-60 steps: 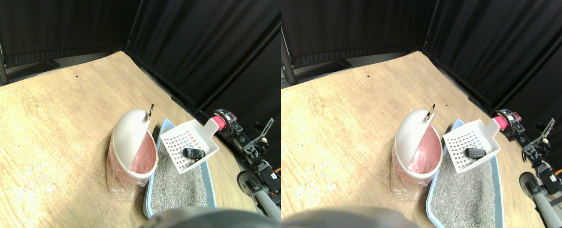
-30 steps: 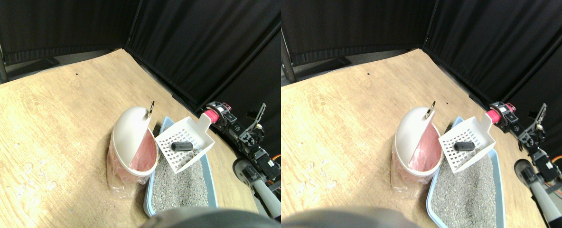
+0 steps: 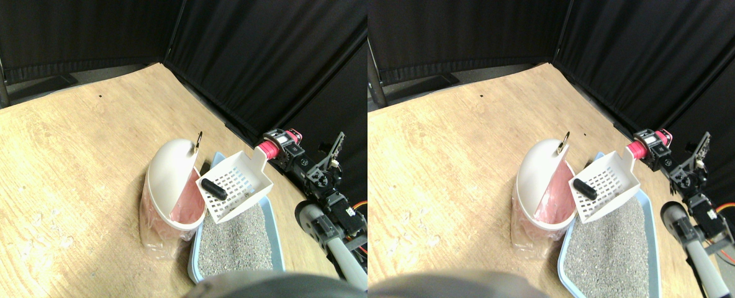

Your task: Scoop (unimanual)

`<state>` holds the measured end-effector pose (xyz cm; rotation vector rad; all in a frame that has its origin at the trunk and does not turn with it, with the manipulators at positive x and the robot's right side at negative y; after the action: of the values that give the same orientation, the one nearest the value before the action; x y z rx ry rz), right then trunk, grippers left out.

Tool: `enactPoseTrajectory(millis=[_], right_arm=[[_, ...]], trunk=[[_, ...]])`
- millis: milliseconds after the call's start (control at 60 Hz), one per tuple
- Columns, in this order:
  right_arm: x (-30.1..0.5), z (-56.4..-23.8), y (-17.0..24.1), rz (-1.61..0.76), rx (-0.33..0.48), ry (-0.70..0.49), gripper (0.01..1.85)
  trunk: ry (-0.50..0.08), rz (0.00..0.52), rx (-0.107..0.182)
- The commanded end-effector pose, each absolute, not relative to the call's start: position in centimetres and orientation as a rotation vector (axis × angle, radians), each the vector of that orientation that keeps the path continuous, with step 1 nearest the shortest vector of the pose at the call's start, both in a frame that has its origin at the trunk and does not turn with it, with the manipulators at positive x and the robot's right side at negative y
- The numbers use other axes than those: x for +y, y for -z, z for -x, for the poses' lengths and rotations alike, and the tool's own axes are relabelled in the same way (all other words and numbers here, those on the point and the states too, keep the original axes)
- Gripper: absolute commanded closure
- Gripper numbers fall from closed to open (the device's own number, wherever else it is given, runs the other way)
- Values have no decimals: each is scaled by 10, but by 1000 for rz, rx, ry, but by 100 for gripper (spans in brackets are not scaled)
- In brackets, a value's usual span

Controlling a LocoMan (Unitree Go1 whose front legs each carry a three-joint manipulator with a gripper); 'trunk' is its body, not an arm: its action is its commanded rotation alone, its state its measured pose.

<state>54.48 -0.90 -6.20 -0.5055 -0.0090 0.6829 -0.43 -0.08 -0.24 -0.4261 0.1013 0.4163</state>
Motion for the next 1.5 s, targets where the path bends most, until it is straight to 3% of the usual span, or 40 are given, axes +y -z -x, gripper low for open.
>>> enactPoseTrajectory(millis=[17, 83, 250, 400, 550, 683, 783, 817, 917, 950, 1150, 1250, 1500], right_arm=[[-5, -542, 54, 512, -61, -654, 167], [-4, -540, 53, 527, -71, -640, 156], [-5, -540, 51, 590, -124, -660, 154], [-6, -540, 45, 603, -100, -629, 164], [-4, -538, 41, 595, -63, -604, 153], [-7, -540, 40, 574, -47, -593, 151], [-10, -540, 40, 567, -57, -600, 160], [-12, -540, 40, 545, -61, -594, 152], [-16, -542, 42, 492, -65, -571, 159], [-20, -542, 43, 460, -73, -574, 180], [-44, -547, 49, 320, -62, -517, 180], [-61, -549, 51, 207, -52, -431, 180], [-103, -544, 57, 71, -83, -309, 180]], trunk=[[-529, 587, 51], [-529, 587, 48], [-528, 587, 48], [-527, 585, 47], [-524, 583, 42], [-522, 583, 41], [-514, 577, 41], [-510, 575, 40], [-499, 562, 40], [-494, 558, 41], [-443, 514, 44], [-412, 491, 42], [-319, 414, 51]])
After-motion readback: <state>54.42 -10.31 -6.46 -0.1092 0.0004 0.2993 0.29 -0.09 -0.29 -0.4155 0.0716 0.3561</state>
